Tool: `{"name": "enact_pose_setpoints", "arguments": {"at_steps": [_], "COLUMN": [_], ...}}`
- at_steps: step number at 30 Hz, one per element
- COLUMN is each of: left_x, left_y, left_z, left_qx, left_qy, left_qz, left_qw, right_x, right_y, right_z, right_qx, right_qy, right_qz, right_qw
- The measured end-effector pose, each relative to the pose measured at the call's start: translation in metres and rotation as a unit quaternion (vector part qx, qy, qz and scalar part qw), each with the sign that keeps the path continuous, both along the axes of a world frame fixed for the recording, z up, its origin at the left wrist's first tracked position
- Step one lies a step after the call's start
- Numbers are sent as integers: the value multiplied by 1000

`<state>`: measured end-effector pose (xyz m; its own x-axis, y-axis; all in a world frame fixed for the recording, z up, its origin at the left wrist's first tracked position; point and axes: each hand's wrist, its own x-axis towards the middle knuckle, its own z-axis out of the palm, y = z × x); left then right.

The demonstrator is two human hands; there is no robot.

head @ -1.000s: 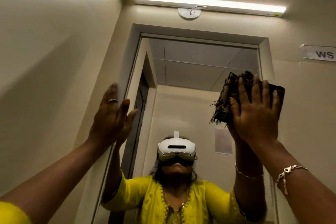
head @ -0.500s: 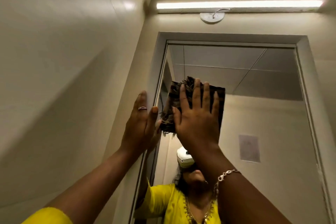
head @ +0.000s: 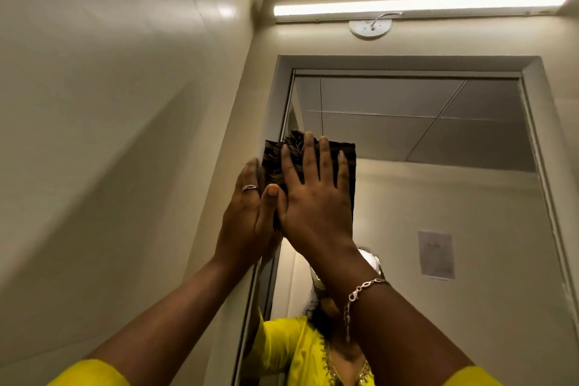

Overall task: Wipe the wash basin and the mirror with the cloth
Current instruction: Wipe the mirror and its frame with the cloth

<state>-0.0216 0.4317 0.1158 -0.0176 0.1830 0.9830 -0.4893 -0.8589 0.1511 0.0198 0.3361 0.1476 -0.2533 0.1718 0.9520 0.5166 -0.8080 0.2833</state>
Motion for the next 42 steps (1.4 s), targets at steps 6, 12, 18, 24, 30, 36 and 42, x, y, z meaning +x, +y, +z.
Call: {"name": "enact_pose_setpoints", "arguments": {"at_steps": [6, 12, 18, 24, 30, 36, 42], "left_x": [-6, -16, -11, -6, -3, -9, -7], "left_y": [-6, -20, -13, -8, -4, -15, -15], "left_z": [-2, -3, -6, -8, -13, -19, -29], "left_qx": [-2, 27, 6, 8, 15, 21, 37], "left_qy": [5, 17, 39, 39, 31, 10, 21], "left_qz": [51, 102, 149, 158, 142, 99, 127], "left_qw": [999, 994, 988, 987, 989, 995, 991], "right_x": [10, 29, 48, 63, 73, 65, 42], "right_y": [-30, -89, -158, -215, -241, -220, -151], "right_z": [-6, -13, -20, -19, -16, -28, -40], "right_qx": [1, 0, 9, 32, 66, 106, 90], "right_qy": [2, 25, 57, 70, 85, 77, 69], "right_qz": [4, -16, -58, -80, -105, -97, -66], "right_qw": [1000, 1000, 997, 994, 989, 987, 991]}}
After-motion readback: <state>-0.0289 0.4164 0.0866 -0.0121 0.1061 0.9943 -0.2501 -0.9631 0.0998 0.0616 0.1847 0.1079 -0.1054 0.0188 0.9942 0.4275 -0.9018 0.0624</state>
